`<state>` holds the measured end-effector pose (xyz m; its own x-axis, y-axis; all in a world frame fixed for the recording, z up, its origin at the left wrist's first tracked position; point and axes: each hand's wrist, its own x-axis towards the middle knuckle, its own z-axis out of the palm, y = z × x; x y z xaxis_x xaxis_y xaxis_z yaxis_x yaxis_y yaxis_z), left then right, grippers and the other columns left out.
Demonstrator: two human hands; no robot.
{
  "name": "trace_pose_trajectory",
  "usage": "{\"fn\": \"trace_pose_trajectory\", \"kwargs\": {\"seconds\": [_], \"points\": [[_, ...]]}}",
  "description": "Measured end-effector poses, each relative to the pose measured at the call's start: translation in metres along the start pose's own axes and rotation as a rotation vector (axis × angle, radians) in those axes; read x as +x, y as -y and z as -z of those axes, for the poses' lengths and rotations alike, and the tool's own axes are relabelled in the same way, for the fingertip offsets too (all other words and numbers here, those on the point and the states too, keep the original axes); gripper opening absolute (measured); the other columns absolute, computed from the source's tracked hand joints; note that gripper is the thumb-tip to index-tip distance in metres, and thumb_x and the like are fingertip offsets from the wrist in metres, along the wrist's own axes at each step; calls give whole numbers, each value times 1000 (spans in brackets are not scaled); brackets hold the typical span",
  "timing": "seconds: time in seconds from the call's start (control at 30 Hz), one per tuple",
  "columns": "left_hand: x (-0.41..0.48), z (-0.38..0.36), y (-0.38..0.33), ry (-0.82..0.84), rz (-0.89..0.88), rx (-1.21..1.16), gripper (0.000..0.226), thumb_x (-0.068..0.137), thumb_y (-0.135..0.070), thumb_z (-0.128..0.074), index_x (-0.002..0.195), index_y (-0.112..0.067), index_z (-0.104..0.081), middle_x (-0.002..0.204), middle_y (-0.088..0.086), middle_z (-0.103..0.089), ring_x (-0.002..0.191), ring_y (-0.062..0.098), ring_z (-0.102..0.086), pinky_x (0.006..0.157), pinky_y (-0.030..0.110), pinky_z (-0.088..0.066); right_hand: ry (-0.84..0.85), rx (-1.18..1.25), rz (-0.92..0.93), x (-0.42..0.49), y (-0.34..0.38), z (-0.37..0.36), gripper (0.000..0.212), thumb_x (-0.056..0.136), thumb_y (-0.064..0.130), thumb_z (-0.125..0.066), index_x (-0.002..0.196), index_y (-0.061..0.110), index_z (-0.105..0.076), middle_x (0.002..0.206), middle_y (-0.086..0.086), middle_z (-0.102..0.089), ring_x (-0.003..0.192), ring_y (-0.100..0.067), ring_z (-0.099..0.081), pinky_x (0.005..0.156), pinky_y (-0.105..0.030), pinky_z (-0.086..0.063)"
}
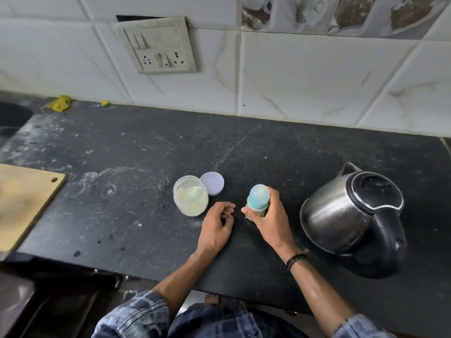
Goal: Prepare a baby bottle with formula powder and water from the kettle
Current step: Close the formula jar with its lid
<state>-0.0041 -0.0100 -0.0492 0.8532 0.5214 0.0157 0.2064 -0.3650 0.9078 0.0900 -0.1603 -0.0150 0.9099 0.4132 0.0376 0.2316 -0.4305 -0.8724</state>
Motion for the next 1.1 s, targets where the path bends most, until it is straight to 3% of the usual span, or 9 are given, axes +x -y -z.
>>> {"fn": "trace_pose_trajectory", "kwargs": {"seconds": [0.23,0.37,0.43,0.53,0.6,0.67,0.8,0.93,1.1], "points": [[-12,16,-2,-74,64,33,36,88,-1,-59,106,-31,-64,100,-11,-67,94,9,-63,85,14,-49,-13,20,47,-2,-2,-6,78,72,38,-95,131,37,-44,124,12,-58,115,-17,-58,97,-43,-54],[-18,15,-8,-111,78,30,38,87,-2,-58,105,-35,-63,102,-12,-67,93,8,-63,84,14,-49,-140,-45,163,-10,4,-3,104,67,40,-97,151,19,-40,152,1,-46,140,-21,-43,116,-34,-37],[-22,16,-11,-136,64,27,42,88,-2,-58,104,-40,-61,102,-15,-67,94,7,-63,82,13,-48,-306,-115,332,-19,13,0,96,77,43,-92,151,12,-41,156,-9,-42,145,-23,-39,121,-33,-30],[-28,23,-14,-179,-6,52,42,89,2,-60,102,-38,-62,103,-20,-67,95,7,-64,82,12,-47,-412,-156,651,-30,32,-3,58,90,35,-82,137,16,-54,141,-7,-52,134,-24,-50,116,-33,-33],[-33,30,-17,-236,-99,96,34,89,3,-61,99,-29,-66,99,-21,-65,94,5,-62,81,10,-45,-313,-165,762,-28,48,-11,34,94,22,-76,124,15,-61,130,-5,-58,124,-24,-57,112,-31,-36],[-36,40,-20,-301,-181,125,25,86,2,-61,95,-20,-68,96,-21,-63,93,3,-60,80,9,-43,-179,-190,739,-20,64,-22,23,95,8,-71,117,11,-66,124,-5,-61,113,-26,-60,104,-32,-44],[-30,70,-21,-410,-251,108,23,80,5,-59,89,-15,-67,95,-17,-62,91,7,-58,77,19,-47,48,-314,424,13,92,-46,42,87,-10,-60,126,6,-66,131,-10,-59,117,-34,-55,97,-45,-50],[-24,101,-16,-447,-234,101,23,81,5,-58,91,-14,-66,97,-16,-61,90,11,-56,76,25,-47,313,-574,223,54,95,-69,61,90,-2,-59,148,14,-49,147,-5,-42,132,-32,-41,97,-41,-49],[-20,122,-10,-402,-232,86,29,81,3,-61,101,-18,-65,105,-18,-58,92,15,-54,78,18,-44,508,-801,96,86,84,-92,62,91,12,-66,147,28,-45,152,-2,-31,136,-31,-37,95,-44,-49]]}}
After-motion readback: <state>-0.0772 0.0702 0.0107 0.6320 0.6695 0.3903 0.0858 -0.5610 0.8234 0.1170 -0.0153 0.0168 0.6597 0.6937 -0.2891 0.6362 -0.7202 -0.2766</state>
